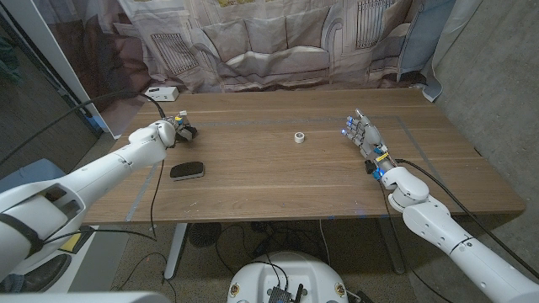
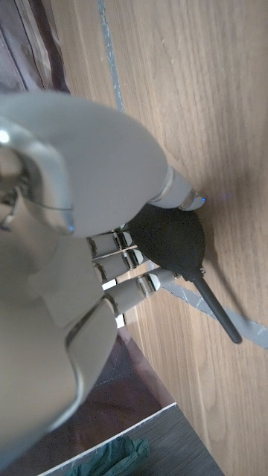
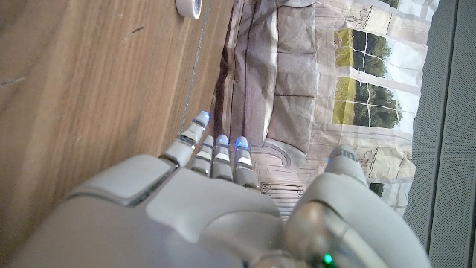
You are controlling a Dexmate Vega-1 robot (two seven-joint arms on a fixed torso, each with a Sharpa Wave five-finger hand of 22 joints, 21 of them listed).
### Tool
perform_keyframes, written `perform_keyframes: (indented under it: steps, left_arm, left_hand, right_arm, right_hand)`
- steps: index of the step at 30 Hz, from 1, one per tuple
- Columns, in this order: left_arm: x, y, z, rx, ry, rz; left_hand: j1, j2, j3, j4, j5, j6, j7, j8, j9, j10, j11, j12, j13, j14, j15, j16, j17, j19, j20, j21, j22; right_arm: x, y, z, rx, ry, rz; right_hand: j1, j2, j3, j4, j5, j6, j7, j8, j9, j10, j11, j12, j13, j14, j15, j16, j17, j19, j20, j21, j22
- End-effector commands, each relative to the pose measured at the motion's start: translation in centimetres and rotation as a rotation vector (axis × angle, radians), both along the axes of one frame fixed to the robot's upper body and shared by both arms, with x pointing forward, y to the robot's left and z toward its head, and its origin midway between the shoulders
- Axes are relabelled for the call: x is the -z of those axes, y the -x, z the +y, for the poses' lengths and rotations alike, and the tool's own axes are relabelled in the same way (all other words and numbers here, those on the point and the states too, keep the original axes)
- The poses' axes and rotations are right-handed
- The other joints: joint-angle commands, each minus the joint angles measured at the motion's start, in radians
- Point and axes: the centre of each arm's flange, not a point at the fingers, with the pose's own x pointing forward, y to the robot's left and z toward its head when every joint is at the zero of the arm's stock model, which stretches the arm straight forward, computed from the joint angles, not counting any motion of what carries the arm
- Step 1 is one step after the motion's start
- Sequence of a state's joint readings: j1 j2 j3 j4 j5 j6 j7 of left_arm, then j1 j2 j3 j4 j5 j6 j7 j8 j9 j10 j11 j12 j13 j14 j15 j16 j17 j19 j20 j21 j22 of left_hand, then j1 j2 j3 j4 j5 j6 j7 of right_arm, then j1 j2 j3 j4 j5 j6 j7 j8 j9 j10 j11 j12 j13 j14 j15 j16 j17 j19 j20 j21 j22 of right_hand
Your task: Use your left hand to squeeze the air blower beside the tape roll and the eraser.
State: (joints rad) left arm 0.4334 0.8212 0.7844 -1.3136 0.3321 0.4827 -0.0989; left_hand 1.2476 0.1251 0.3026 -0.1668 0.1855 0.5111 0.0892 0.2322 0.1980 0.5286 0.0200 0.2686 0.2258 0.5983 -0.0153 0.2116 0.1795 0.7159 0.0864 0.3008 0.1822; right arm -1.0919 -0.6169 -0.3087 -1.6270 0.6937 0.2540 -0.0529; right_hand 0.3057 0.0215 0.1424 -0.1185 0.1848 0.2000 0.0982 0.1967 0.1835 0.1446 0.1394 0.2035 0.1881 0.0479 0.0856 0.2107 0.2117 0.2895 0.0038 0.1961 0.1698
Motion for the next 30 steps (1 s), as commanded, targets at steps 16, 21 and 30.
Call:
perform_keyframes:
  steps: [16, 21, 30]
  left_arm:
    - [-1.9, 2.7, -0.5, -0.011, -0.027, 0.001]
    - [-2.0, 3.1, -0.4, -0.021, -0.025, -0.001]
    - [-3.0, 4.7, -0.3, -0.022, -0.033, -0.030]
  left_hand:
    - [0.024, 0.001, 0.021, -0.004, 0.004, -0.001, 0.005, -0.008, 0.005, -0.001, 0.007, -0.007, 0.005, 0.002, 0.007, -0.007, 0.003, 0.003, 0.000, 0.003, 0.002]
    - [0.027, 0.001, 0.024, -0.003, 0.005, 0.001, 0.006, -0.009, 0.005, -0.001, 0.007, -0.008, 0.006, 0.006, 0.010, -0.007, 0.003, 0.006, -0.001, 0.003, 0.002]
    - [0.030, 0.001, 0.028, -0.002, 0.005, 0.004, 0.006, -0.010, 0.006, 0.000, 0.006, -0.009, 0.007, 0.010, 0.010, -0.008, 0.004, 0.009, -0.001, 0.004, 0.002]
  right_arm:
    - [0.0, -0.9, 0.0, -0.022, -0.006, 0.005]
    - [-0.1, -0.8, -0.2, -0.017, -0.006, -0.001]
    - [-0.5, -0.4, -0.2, -0.018, -0.002, -0.005]
  right_hand:
    - [0.003, 0.009, 0.005, -0.007, -0.001, 0.003, 0.008, -0.004, 0.002, 0.007, 0.002, -0.004, 0.006, 0.004, 0.010, 0.000, 0.001, -0.002, 0.007, -0.001, 0.003]
    - [0.004, 0.010, 0.005, -0.008, -0.001, 0.003, 0.008, -0.004, 0.002, 0.007, 0.002, -0.004, 0.006, 0.005, 0.009, 0.000, 0.001, -0.002, 0.008, -0.001, 0.003]
    - [0.004, 0.010, 0.005, -0.008, -0.001, 0.002, 0.009, -0.004, 0.002, 0.007, 0.003, -0.004, 0.006, 0.005, 0.009, 0.000, 0.001, -0.002, 0.008, -0.001, 0.003]
